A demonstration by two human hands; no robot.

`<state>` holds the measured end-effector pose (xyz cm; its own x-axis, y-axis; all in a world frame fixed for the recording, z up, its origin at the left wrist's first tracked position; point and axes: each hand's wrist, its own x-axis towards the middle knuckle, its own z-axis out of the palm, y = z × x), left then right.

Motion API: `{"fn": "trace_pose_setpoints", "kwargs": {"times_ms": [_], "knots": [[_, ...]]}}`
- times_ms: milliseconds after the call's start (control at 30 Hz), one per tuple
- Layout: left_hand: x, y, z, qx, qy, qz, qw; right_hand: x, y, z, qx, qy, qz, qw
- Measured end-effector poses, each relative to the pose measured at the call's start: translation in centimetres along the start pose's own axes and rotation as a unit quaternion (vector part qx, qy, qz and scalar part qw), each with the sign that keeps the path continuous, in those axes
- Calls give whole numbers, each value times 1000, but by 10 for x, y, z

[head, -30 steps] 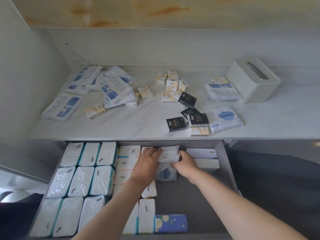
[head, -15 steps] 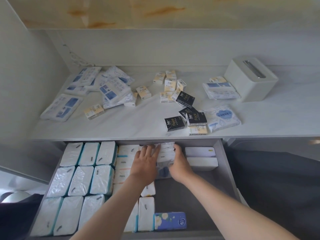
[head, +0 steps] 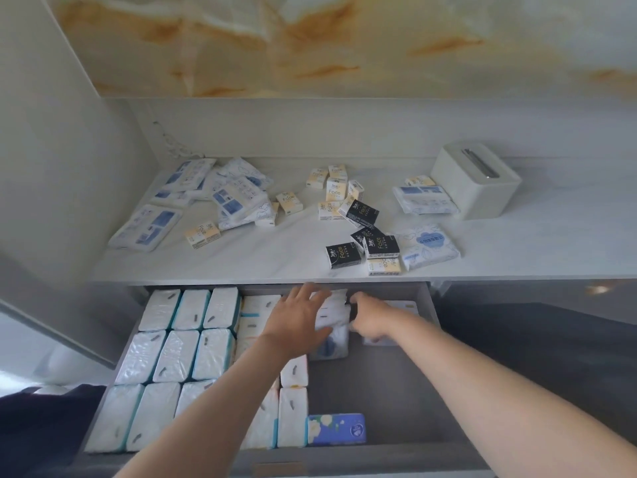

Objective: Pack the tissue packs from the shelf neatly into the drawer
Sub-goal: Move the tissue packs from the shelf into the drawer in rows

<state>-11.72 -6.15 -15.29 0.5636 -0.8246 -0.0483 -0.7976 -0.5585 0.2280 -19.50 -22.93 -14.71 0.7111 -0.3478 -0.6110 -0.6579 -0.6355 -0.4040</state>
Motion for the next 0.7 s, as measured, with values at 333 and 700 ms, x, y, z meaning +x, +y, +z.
{"fn": "trace_pose_setpoints", "kwargs": {"times_ms": [333,700], "knots": [[77,69,-85,-76,108,42,990,-43,13,-166,-141,49,-18,989],[186,133,-65,84,-64,56,993,5,79,-192,-21,106,105,989]]}}
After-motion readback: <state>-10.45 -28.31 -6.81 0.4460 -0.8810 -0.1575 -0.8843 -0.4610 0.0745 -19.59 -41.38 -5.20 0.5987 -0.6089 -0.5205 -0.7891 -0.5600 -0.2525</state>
